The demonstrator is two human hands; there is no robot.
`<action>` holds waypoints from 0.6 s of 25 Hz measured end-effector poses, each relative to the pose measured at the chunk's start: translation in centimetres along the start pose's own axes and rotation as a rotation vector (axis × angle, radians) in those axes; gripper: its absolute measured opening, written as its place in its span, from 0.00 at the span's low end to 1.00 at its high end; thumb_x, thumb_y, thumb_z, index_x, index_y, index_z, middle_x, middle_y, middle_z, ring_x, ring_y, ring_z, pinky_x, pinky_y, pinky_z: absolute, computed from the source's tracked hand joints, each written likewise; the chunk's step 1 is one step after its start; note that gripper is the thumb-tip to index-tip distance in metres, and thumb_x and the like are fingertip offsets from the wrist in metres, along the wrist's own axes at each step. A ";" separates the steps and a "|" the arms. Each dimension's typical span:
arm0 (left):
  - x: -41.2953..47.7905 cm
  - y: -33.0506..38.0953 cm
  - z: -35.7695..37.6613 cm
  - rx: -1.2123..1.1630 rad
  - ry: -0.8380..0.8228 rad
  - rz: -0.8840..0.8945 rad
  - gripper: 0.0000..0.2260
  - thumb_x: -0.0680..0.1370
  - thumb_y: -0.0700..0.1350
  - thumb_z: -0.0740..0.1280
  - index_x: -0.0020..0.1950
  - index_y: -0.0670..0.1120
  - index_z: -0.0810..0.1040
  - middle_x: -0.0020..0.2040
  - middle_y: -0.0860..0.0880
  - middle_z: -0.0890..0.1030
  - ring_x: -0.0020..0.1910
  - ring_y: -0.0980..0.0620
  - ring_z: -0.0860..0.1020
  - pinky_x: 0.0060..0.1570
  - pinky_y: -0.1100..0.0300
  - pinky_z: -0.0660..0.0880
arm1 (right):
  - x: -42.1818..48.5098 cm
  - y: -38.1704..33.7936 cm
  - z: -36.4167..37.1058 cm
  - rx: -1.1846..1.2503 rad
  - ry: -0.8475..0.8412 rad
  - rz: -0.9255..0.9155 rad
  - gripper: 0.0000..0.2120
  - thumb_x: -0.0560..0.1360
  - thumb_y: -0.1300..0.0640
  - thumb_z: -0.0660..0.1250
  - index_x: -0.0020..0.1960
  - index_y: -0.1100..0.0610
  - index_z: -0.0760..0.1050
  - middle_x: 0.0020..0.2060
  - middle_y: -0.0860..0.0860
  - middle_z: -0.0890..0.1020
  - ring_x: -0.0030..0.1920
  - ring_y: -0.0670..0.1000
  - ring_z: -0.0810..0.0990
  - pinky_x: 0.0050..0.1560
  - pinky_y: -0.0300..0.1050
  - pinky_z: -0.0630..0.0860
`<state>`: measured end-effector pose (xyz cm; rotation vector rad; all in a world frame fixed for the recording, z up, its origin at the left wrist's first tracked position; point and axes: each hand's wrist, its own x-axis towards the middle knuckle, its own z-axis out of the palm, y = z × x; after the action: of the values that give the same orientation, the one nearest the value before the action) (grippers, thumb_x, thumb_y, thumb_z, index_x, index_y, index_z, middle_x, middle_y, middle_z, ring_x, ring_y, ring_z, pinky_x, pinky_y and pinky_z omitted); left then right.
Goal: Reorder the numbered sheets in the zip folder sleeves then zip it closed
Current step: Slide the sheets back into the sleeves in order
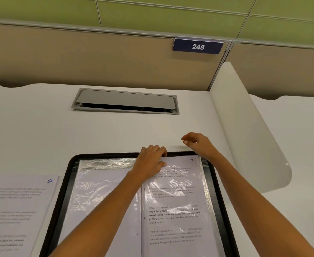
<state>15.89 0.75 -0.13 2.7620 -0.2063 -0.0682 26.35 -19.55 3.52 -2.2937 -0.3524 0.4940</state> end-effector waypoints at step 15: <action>-0.7 0.2 -0.3 -0.145 -0.078 -0.022 0.08 0.82 0.47 0.55 0.48 0.49 0.73 0.41 0.50 0.81 0.39 0.48 0.78 0.42 0.48 0.76 | -2.0 -1.7 1.6 -0.097 -0.069 -0.120 0.08 0.78 0.61 0.63 0.52 0.56 0.81 0.44 0.50 0.84 0.47 0.48 0.81 0.46 0.34 0.73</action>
<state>15.22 0.81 0.24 2.6194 -0.1844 -0.1891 23.70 -18.17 4.14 -2.3357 -0.5552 0.5061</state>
